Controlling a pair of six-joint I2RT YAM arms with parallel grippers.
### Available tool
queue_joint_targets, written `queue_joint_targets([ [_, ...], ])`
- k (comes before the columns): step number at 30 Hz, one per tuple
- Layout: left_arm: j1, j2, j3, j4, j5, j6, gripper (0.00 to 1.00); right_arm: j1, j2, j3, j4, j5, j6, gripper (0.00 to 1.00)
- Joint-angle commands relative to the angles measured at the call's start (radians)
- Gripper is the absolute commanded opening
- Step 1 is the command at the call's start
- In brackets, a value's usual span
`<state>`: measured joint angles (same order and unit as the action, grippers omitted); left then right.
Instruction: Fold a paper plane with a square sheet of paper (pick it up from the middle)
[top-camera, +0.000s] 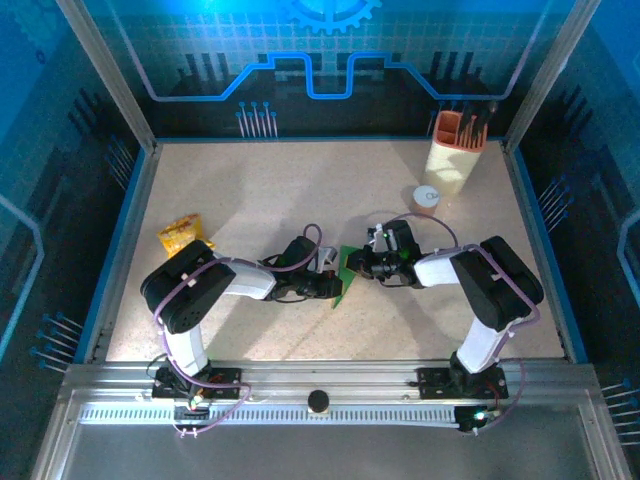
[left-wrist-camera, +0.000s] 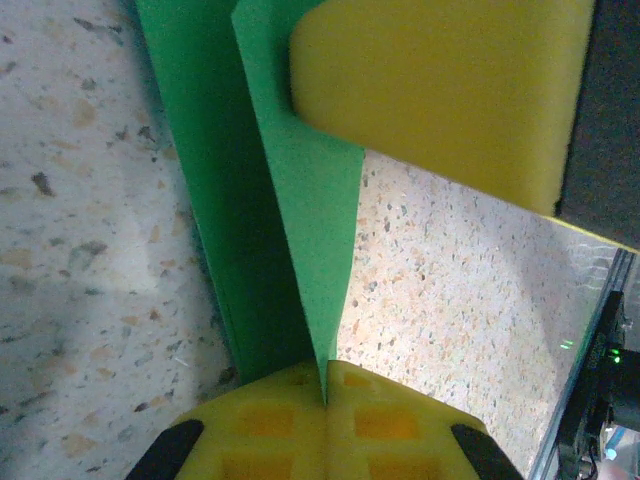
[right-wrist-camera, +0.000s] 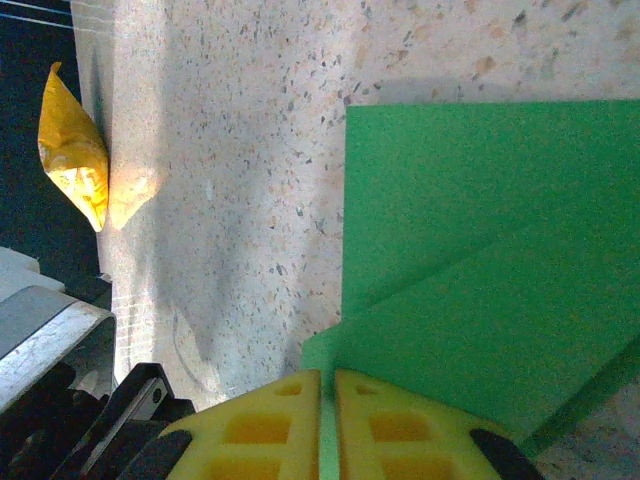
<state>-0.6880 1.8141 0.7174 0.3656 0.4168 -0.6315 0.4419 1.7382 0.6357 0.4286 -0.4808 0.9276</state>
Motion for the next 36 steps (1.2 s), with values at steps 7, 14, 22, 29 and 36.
queue_joint_targets([
  [7, 0.012, 0.060, -0.042, -0.160, -0.033, -0.014, 0.06, -0.018, 0.054, -0.015, 0.063, -0.035, 0.008, 0.14],
  [14, 0.013, 0.062, -0.044, -0.165, -0.036, -0.016, 0.09, -0.020, 0.104, -0.013, 0.061, -0.016, 0.009, 0.14],
  [22, 0.013, -0.016, -0.047, -0.172, 0.009, -0.009, 0.28, -0.009, 0.108, 0.016, -0.094, 0.042, -0.048, 0.13],
  [29, 0.011, -0.110, -0.054, -0.157, 0.055, -0.012, 0.28, 0.000, 0.100, 0.038, -0.150, 0.061, -0.070, 0.13],
  [36, 0.004, -0.123, -0.070, -0.124, 0.114, 0.021, 0.15, 0.008, 0.109, 0.051, -0.184, 0.072, -0.073, 0.13],
])
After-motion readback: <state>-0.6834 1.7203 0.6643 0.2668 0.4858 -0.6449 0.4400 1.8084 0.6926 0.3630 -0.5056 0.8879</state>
